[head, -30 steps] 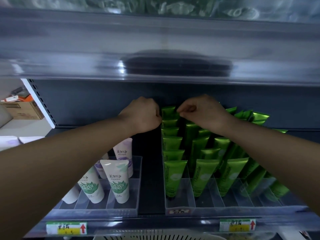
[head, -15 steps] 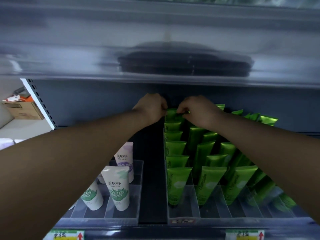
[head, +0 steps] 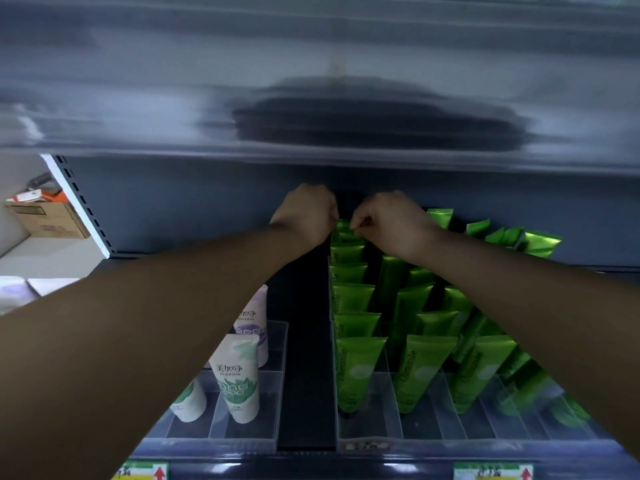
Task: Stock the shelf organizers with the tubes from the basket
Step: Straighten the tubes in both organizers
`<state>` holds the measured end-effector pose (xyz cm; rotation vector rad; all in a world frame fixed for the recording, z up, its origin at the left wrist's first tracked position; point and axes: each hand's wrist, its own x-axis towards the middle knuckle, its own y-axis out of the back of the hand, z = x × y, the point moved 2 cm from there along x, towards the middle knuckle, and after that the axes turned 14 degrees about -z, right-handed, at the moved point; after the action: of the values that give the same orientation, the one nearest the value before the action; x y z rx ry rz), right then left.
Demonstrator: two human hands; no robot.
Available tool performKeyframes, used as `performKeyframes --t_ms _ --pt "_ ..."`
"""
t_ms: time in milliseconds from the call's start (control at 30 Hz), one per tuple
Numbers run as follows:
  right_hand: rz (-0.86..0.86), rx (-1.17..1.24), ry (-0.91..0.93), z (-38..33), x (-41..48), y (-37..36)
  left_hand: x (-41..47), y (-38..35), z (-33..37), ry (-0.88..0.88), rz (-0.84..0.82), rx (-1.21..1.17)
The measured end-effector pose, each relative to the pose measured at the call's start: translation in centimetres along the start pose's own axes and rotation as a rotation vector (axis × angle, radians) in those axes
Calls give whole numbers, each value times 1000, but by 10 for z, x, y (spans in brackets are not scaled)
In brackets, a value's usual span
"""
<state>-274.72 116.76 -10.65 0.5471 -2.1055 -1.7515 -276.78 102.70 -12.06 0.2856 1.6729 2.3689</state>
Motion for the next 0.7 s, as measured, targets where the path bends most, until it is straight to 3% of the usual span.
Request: performKeyframes --t_ms 700 --pt "24 179 -5 -3 4 -10 -4 0 3 1 -4 23"
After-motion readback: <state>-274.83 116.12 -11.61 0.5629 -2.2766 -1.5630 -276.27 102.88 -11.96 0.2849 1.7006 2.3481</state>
